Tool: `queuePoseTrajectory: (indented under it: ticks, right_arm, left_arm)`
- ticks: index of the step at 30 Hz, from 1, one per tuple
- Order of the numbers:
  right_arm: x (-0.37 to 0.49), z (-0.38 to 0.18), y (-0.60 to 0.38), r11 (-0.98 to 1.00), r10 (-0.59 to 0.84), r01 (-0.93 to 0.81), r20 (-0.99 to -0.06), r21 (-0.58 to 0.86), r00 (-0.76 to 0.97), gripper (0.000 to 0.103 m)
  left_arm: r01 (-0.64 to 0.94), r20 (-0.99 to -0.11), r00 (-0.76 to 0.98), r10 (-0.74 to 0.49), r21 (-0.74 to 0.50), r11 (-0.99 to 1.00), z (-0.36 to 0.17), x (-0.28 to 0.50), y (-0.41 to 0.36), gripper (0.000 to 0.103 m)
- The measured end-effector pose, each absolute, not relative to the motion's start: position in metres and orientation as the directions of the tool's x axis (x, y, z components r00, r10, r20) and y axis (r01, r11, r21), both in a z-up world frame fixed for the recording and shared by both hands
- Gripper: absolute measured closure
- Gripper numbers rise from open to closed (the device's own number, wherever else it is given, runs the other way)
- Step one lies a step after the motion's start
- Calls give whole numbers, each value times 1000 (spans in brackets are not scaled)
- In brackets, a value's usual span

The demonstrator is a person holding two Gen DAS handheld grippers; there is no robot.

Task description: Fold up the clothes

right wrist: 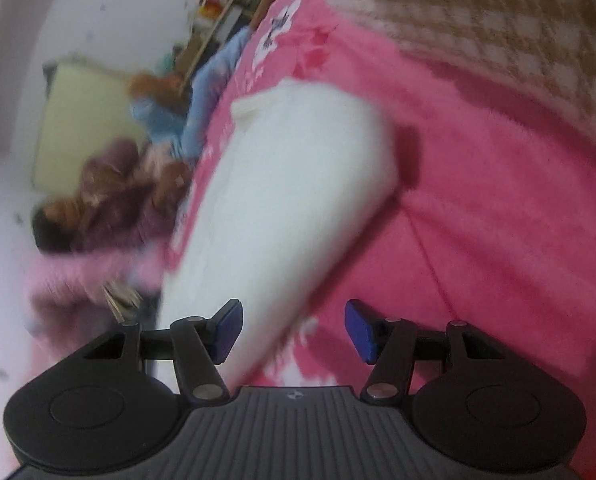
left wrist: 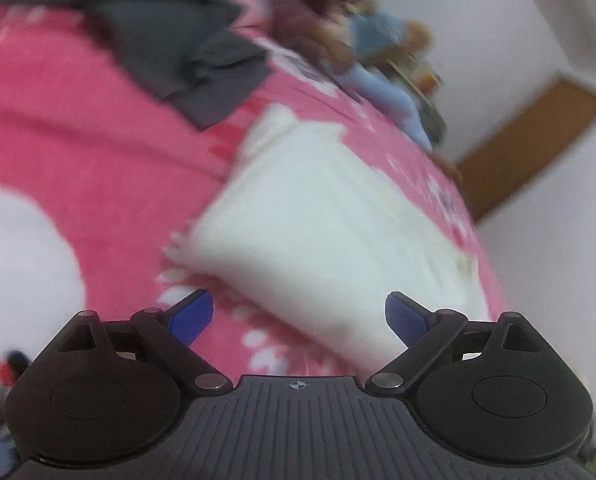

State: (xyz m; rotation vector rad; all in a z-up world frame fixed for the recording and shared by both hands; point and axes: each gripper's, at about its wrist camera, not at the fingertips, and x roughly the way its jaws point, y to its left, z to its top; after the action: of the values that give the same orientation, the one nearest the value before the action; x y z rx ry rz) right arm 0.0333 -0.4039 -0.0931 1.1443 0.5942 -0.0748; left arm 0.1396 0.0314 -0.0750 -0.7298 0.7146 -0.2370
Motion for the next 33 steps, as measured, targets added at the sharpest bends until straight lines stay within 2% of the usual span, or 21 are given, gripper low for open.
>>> queuePoseTrajectory:
  ticks: [3,5,6,7,9,10,11,13,15,22,26,28,30,31,33]
  right_arm:
    - [54,-97,-408,432,193,354,-469,829,862,43]
    - [73,-101,-409,446,171,349,-461,824,871,44]
    - [81,-102,-409,452,157,352,-462,820,873,46]
    - [88,-103,-409,456,141,359,-465,814,874,50]
    - [94,-100,-407,474,127,363,-470,802,873,61]
    - [97,-99,-406,484,122,363,-473,796,873,70]
    - [95,-94,-404,504,119,353,-469,788,875,81]
    - [87,-80,-398,555,116,321,-454,767,884,82]
    - [79,-68,-396,563,138,284,-427,776,894,82]
    - [11,-46,-391,565,269,208,-417,798,868,83]
    - [-48,-51,-387,534,399,176,-430,827,810,82]
    - [-69,-60,-381,566,433,185,-481,803,762,78]
    - [-80,-73,-381,595,402,278,-578,754,710,67]
    - [-84,-81,-382,606,379,331,-628,724,679,56]
    - [-100,-84,-391,561,383,366,-625,742,680,55]
  left_arm:
    - [-69,-467,778,-420,-728,682,-82,155,37,7]
    - [-87,-471,787,-397,-723,685,-84,163,35,8]
    - [-104,-483,792,-374,-710,696,-83,166,33,11]
    - [-132,-504,796,-336,-686,716,-82,170,30,27]
    - [-185,-537,791,-294,-668,721,-80,174,31,48]
    - [-212,-551,786,-280,-666,715,-78,175,33,58]
    - [-223,-555,785,-274,-667,711,-76,176,35,63]
    - [-200,-530,798,-286,-680,705,-69,173,39,78]
    - [-173,-514,808,-288,-674,718,-58,166,41,83]
    - [-65,-502,807,-311,-599,798,-18,103,63,84]
    - [-87,-570,743,-350,-601,795,-24,53,96,81]
    - [-114,-633,694,-342,-566,817,-38,35,108,67]
    - [-168,-677,680,-282,-519,838,-48,19,120,64]
    - [-194,-683,686,-250,-503,842,-50,11,126,58]
    - [-211,-662,723,-200,-486,848,-42,0,136,50]
